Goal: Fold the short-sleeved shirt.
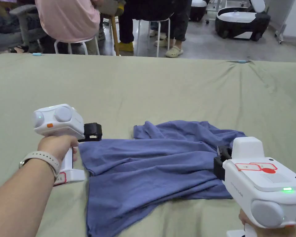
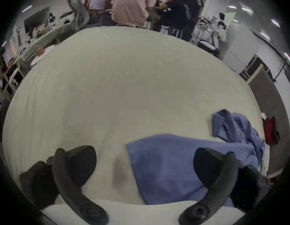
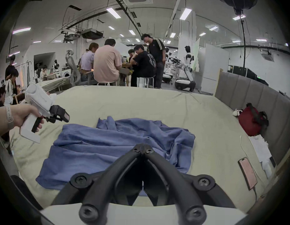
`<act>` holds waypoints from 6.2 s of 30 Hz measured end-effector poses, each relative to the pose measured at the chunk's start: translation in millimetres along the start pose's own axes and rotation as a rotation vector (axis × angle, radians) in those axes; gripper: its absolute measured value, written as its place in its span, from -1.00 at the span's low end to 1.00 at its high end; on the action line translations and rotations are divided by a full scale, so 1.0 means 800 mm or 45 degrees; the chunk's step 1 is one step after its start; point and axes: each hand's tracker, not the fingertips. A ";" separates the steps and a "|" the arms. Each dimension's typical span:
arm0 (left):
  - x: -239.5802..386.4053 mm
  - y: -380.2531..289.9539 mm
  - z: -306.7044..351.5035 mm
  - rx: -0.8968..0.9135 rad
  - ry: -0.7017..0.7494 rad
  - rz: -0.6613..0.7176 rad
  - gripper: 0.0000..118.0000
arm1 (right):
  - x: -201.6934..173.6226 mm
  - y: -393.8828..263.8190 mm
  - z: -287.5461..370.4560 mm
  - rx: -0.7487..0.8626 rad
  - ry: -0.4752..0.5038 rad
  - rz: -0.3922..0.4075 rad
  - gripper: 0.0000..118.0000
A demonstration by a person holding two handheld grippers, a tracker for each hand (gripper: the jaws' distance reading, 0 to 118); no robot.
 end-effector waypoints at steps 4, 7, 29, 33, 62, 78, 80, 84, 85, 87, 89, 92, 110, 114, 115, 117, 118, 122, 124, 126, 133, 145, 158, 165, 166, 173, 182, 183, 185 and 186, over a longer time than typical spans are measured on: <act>0.009 0.001 -0.047 -0.040 0.066 -0.110 0.47 | 0.034 -0.009 -0.007 -0.041 -0.052 -0.023 -1.00; 0.025 -0.010 -0.054 -0.024 0.119 -0.283 0.31 | 0.074 -0.020 -0.020 -0.125 -0.108 -0.090 -1.00; 0.013 -0.017 0.077 0.214 -0.024 -0.343 -0.99 | 0.250 -0.055 -0.201 -0.560 0.085 -0.079 0.04; 0.021 -0.021 0.071 0.214 0.016 -0.389 -0.99 | 0.240 -0.044 -0.178 -0.508 0.006 -0.006 -0.83; 0.070 0.132 0.373 0.974 0.585 -0.859 -0.99 | 0.177 0.316 0.069 0.173 -0.562 0.289 -0.83; 0.086 0.242 0.294 0.928 0.576 -0.728 -0.99 | 0.215 0.364 -0.054 0.180 -0.548 0.252 -0.83; 0.084 0.233 0.250 0.877 0.589 -0.752 -0.99 | 0.221 0.335 -0.086 0.125 -0.534 0.223 -0.83; 0.077 0.207 0.186 0.800 0.588 -0.765 -0.99 | 0.238 0.273 -0.129 0.044 -0.523 0.235 -0.83; 0.075 0.202 0.178 0.781 0.574 -0.759 -0.99 | 0.242 0.262 -0.129 0.032 -0.517 0.236 -0.83; 0.074 0.191 0.173 0.764 0.552 -0.756 -0.99 | 0.254 0.248 -0.130 0.002 -0.492 0.237 -0.83; 0.073 0.176 0.172 0.747 0.517 -0.801 -0.99 | 0.260 0.234 -0.120 -0.015 -0.483 0.252 -0.83; 0.070 0.143 0.186 0.737 0.503 -0.820 -0.99 | 0.273 0.209 -0.099 -0.047 -0.455 0.262 -0.83; -0.048 -0.189 0.139 0.299 0.232 -0.505 -0.75 | 0.196 -0.125 0.002 -0.496 -0.244 0.049 -0.45; -0.032 -0.195 0.175 0.510 0.337 -0.474 0.94 | 0.180 -0.107 0.032 -0.338 -0.215 -0.039 0.32; -0.021 -0.192 0.192 0.597 0.307 -0.478 0.94 | 0.168 -0.091 0.041 -0.264 -0.211 -0.039 0.38; 0.009 -0.184 0.218 0.682 0.207 -0.466 0.90 | 0.142 -0.055 0.053 -0.163 -0.207 -0.041 0.72; 0.028 -0.181 0.228 0.694 0.155 -0.462 0.89 | 0.123 -0.038 0.058 -0.101 -0.167 -0.047 0.83; 0.093 -0.179 0.255 0.769 -0.007 -0.479 0.71 | 0.045 0.011 0.064 -0.003 -0.058 0.017 0.84; 0.104 -0.181 0.244 0.745 -0.067 -0.466 0.30 | 0.006 0.021 0.066 0.029 -0.046 0.047 0.77; 0.114 -0.184 0.244 0.734 -0.076 -0.474 -0.67 | -0.009 0.031 0.057 0.031 -0.035 0.043 0.12; 0.090 -0.166 0.231 0.635 -0.016 -0.480 -1.00 | -0.026 0.035 0.029 -0.016 0.000 0.038 -1.00; -0.061 -0.105 0.151 -0.088 -0.002 -0.229 -0.08 | -0.036 0.021 -0.005 -0.099 0.046 0.060 -1.00; -0.071 -0.133 0.095 -0.358 -0.023 -0.117 -0.08 | -0.029 0.005 -0.016 -0.157 0.021 0.096 -1.00; -0.050 -0.141 0.156 -0.158 -0.036 -0.210 -0.95 | -0.017 0.007 -0.018 -0.163 0.000 0.100 -1.00; -0.043 -0.145 0.170 -0.100 -0.032 -0.259 -0.95 | -0.014 0.009 -0.021 -0.163 -0.002 0.099 -1.00; -0.047 -0.156 0.181 0.087 -0.054 -0.254 -0.95 | 0.051 0.033 -0.095 -0.314 -0.090 0.070 -1.00; -0.056 -0.159 0.155 0.166 -0.039 -0.231 -0.95 | 0.158 0.077 -0.241 -0.427 -0.075 0.099 -0.28; -0.056 -0.156 0.149 0.165 -0.030 -0.235 -0.95 | 0.162 0.080 -0.264 -0.472 -0.052 0.083 0.46; -0.056 -0.152 0.142 0.157 -0.024 -0.241 -0.95 | 0.166 0.079 -0.284 -0.460 -0.053 0.079 0.89; -0.056 -0.150 0.138 0.150 -0.021 -0.240 -0.95 | 0.167 0.075 -0.296 -0.478 -0.054 0.084 0.67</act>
